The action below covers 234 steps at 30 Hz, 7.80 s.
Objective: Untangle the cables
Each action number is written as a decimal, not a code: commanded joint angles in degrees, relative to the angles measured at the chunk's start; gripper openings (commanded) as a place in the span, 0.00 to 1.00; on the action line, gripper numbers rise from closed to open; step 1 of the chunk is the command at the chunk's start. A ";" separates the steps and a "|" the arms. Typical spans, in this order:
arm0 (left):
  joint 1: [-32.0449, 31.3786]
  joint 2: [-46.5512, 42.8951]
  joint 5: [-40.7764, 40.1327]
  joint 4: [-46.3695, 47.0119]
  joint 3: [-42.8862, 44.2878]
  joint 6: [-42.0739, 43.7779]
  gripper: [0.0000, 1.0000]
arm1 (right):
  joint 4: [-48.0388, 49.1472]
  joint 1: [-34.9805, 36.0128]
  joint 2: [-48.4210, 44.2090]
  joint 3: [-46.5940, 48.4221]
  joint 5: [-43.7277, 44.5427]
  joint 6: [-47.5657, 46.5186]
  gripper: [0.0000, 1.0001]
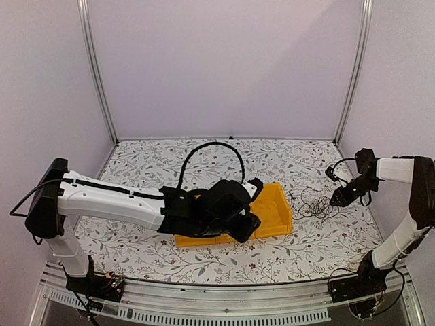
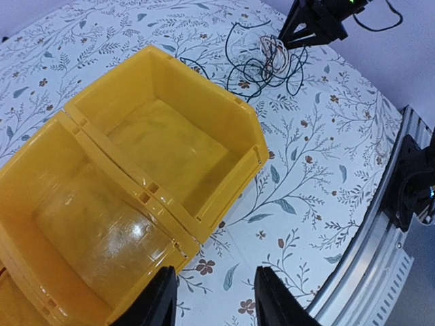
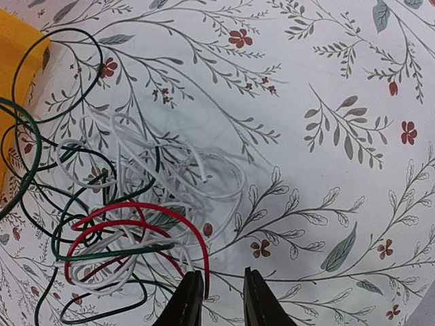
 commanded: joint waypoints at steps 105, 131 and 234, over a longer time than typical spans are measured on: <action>-1.12 37.10 11.12 13.42 47.36 33.45 0.85 | -11.05 0.06 -27.27 41.79 -11.53 12.10 0.00; 9.38 -13.32 -19.79 -4.35 -0.85 4.43 1.00 | -4.76 9.47 -23.10 29.12 -21.30 12.91 0.00; 7.30 -3.10 10.22 9.56 2.94 10.90 0.73 | 15.89 20.62 15.31 14.15 3.76 19.36 0.28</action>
